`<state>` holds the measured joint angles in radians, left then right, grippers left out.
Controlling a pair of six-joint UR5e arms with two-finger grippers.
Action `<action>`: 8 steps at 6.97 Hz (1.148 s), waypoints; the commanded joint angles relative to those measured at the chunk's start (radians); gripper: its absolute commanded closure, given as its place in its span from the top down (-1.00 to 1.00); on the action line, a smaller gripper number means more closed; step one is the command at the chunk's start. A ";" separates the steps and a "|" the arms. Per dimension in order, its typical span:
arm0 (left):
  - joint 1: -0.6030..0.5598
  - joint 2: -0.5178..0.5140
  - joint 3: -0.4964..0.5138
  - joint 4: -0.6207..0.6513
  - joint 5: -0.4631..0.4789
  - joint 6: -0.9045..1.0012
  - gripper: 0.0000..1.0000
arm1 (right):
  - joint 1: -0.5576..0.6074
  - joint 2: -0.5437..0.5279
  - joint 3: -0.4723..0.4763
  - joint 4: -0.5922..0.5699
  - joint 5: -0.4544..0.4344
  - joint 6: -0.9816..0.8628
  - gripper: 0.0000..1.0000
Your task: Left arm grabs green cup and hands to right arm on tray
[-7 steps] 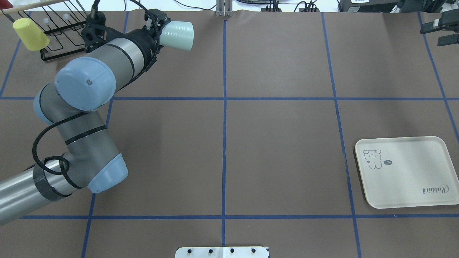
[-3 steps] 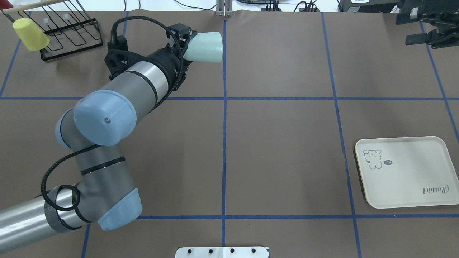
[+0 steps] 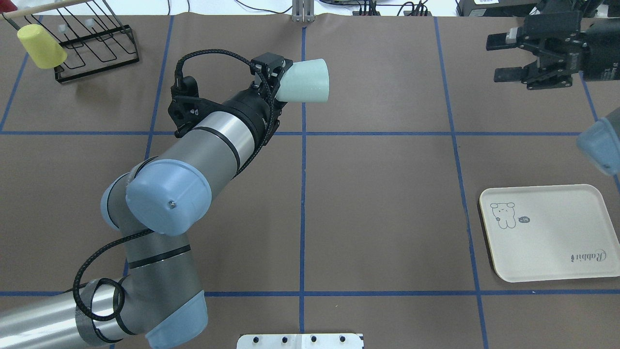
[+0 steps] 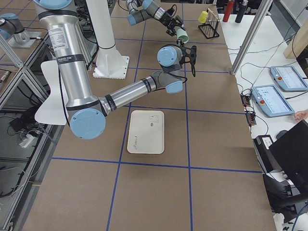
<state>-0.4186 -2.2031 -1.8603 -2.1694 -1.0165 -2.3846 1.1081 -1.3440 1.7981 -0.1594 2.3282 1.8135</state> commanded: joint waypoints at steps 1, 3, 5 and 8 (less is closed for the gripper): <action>0.026 -0.003 -0.008 -0.004 0.004 -0.021 -0.37 | -0.103 0.006 0.012 0.081 -0.065 0.079 0.97; 0.052 -0.001 -0.019 -0.090 0.001 -0.025 -0.37 | -0.174 0.054 0.018 0.083 -0.069 0.122 0.97; 0.058 0.008 -0.057 -0.144 -0.008 -0.092 -0.37 | -0.175 0.097 0.020 0.084 -0.076 0.156 0.97; 0.076 0.022 -0.085 -0.208 -0.010 -0.125 -0.37 | -0.255 0.129 0.020 0.161 -0.243 0.207 0.97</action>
<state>-0.3561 -2.1914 -1.9429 -2.3335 -1.0266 -2.5031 0.8895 -1.2215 1.8177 -0.0258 2.1520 2.0100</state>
